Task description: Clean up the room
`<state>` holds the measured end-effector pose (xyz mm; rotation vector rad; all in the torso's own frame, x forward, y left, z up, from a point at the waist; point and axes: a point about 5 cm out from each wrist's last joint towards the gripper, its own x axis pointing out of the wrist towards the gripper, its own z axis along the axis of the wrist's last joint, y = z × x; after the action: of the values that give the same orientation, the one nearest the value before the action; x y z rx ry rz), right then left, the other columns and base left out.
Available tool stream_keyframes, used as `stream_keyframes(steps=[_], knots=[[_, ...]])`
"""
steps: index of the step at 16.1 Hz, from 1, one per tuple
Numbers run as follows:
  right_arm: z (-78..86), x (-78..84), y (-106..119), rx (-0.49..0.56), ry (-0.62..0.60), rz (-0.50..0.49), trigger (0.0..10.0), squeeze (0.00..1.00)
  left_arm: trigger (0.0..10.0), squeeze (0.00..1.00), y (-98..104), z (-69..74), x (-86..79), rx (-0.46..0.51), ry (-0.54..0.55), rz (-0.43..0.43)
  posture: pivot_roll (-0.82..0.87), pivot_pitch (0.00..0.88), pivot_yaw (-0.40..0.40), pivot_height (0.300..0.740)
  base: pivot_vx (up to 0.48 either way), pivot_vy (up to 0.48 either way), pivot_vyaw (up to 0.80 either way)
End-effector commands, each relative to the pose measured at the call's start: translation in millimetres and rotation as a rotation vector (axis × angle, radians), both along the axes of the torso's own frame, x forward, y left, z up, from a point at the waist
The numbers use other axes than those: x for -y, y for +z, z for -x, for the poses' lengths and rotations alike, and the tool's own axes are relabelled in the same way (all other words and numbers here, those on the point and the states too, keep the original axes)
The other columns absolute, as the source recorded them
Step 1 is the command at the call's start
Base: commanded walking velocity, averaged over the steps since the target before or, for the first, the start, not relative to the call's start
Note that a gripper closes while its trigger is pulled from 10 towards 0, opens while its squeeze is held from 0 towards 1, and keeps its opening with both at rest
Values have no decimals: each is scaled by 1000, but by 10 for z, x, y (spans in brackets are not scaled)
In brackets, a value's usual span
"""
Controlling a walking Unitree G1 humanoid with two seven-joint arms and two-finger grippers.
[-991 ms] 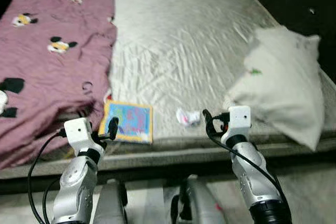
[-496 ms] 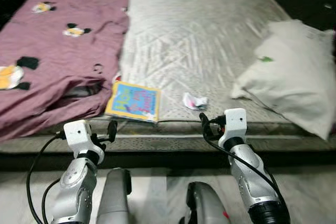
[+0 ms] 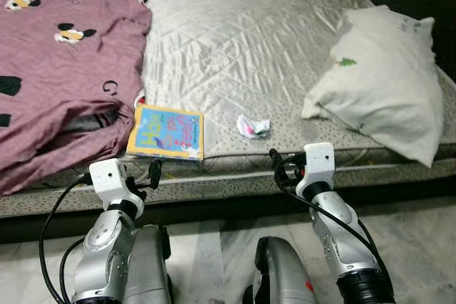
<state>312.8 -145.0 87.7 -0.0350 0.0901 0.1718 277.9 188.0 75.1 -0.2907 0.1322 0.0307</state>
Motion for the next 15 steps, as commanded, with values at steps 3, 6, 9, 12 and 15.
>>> stream_keyframes(steps=[3,6,9,12,15], knots=[[8,-21,-5,7,26,27,10000,0,10000,0,4,6,-5,8,-4,-9,7,181,-69,547,0,0,267],[6,-17,-6,5,19,12,10000,0,10000,0,9,5,-1,12,-6,-4,6,182,-68,547,0,0,533],[2,-17,-7,4,21,13,10000,0,10000,0,10,-1,-2,14,-5,-11,5,181,-68,547,0,0,0],[1,-17,-9,4,18,11,10000,0,10000,0,8,0,-2,14,-4,-9,5,181,-68,547,0,0,0],[-6,-15,-7,5,17,11,10000,0,10000,0,7,-8,1,11,-6,-11,5,181,-68,547,0,0,0]])
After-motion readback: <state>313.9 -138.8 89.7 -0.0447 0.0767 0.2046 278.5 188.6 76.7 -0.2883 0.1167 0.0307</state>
